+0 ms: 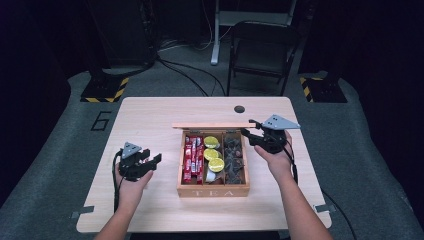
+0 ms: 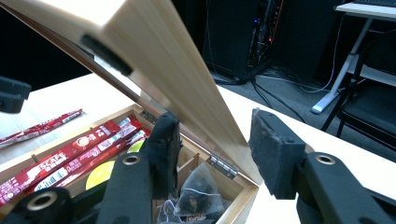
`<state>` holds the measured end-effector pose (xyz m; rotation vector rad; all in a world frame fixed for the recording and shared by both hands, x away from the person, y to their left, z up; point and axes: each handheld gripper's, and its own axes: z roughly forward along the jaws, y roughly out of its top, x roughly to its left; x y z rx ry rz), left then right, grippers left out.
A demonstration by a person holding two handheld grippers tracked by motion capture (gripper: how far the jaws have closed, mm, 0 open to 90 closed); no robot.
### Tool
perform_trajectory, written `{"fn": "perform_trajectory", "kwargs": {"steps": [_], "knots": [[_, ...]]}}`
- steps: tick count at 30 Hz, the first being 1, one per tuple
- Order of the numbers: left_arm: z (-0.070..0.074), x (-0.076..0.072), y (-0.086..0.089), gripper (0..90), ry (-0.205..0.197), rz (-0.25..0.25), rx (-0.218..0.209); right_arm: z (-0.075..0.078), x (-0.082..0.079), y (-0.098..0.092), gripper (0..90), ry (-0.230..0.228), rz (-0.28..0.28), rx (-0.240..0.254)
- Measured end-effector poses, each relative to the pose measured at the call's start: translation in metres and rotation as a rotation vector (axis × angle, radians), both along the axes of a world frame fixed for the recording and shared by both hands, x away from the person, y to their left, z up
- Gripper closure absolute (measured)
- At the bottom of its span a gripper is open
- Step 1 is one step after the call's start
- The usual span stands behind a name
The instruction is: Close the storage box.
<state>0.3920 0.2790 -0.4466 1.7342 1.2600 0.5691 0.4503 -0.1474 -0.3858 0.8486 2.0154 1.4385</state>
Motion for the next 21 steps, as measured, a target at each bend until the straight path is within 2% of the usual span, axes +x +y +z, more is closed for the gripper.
{"fn": "perform_trajectory", "kwargs": {"steps": [3, 8, 12, 13, 17, 20, 21], "knots": [[0.01, -0.001, -0.004, 47.3, -0.021, -0.019, -0.006, -0.001, -0.002, 0.0, 53.2, 0.013, -0.009, 0.012], [0.023, -0.001, -0.016, 47.3, -0.05, -0.062, -0.012, -0.001, -0.004, -0.001, 53.3, 0.012, -0.002, -0.001], [0.028, 0.001, -0.024, 47.3, -0.054, -0.092, -0.015, -0.002, -0.006, -0.001, 53.2, 0.02, -0.006, 0.004], [0.032, 0.003, -0.029, 47.3, -0.057, -0.118, -0.012, -0.002, -0.007, -0.001, 53.3, 0.022, -0.005, 0.004], [0.039, 0.004, -0.037, 47.4, -0.062, -0.145, -0.01, -0.003, -0.007, -0.001, 53.2, 0.02, -0.004, 0.001], [0.047, 0.006, -0.042, 47.6, -0.082, -0.155, -0.013, -0.003, -0.008, -0.001, 53.2, 0.015, 0.004, -0.008], [0.054, 0.007, -0.046, 47.7, -0.102, -0.159, -0.019, -0.003, -0.008, -0.001, 53.2, 0.016, 0.002, -0.011]]}}
